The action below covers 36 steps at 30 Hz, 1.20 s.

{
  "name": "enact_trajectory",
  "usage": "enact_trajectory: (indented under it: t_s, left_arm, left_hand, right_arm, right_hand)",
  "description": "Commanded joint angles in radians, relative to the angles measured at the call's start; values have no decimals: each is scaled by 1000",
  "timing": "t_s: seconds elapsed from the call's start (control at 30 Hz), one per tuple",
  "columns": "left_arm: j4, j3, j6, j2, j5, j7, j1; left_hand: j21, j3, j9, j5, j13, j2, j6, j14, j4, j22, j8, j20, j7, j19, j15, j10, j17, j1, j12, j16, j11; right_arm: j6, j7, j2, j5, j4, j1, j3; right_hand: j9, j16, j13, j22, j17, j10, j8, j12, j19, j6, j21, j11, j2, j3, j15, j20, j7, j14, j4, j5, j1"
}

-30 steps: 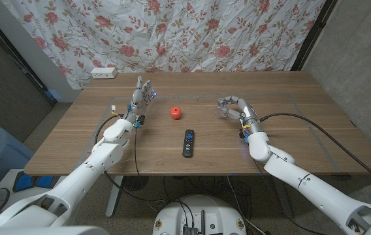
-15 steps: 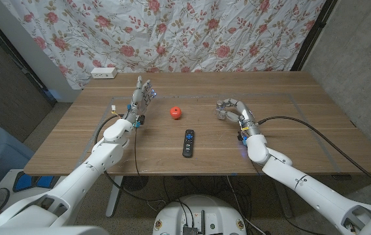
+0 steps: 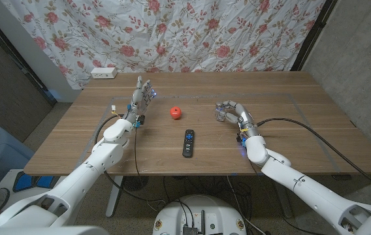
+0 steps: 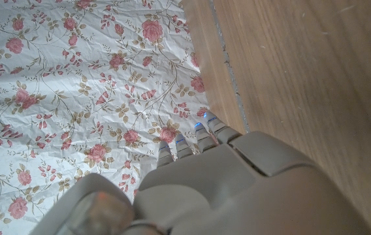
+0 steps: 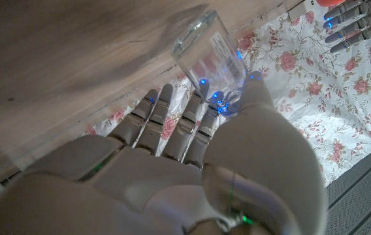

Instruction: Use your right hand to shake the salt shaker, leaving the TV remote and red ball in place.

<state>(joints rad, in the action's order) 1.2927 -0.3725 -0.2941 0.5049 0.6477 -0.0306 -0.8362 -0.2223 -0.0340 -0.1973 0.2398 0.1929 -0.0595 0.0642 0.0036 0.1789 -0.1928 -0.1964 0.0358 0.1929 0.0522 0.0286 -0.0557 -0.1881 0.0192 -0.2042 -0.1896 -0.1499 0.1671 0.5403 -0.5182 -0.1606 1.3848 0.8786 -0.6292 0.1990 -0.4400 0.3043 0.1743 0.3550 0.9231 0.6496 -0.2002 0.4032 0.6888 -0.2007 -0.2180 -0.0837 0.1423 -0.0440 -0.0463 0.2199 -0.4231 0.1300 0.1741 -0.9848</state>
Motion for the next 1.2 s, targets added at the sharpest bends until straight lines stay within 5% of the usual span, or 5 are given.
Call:
enact_trajectory:
  t_s: [0.03,0.83,1.2]
  left_arm:
    - [0,0,0,0,0,0,0]
    - [0,0,0,0,0,0,0]
    - [1,0,0,0,0,0,0]
  left_hand:
    - [-5,1,-6,7,4,-101,-1,1,8,-5,-5,24,7,11,105,1,-6,0,-8,-5,-4]
    - [-5,1,-6,6,4,-101,0,1,8,-5,-4,24,7,11,105,1,-6,0,-8,-5,-6]
    - [-5,1,-6,6,4,-101,-2,1,8,-5,-5,23,6,11,105,1,-6,0,-8,-5,-5]
  right_arm:
    - [18,-16,2,19,-16,-6,-1]
    - [64,-64,-29,43,-23,7,8]
    - [90,-95,-46,53,-30,10,11]
  right_hand:
    - [2,5,-4,2,5,-21,-11,7,-9,-19,0,-1,-20,-2,-141,-32,0,14,6,3,35]
    - [-1,27,-26,2,5,-114,-61,16,-21,-93,1,-1,16,-10,-140,-18,0,72,22,3,42]
    - [-2,49,-43,2,2,-208,-106,17,-34,-165,3,-1,43,-16,-139,-4,0,115,22,9,52]
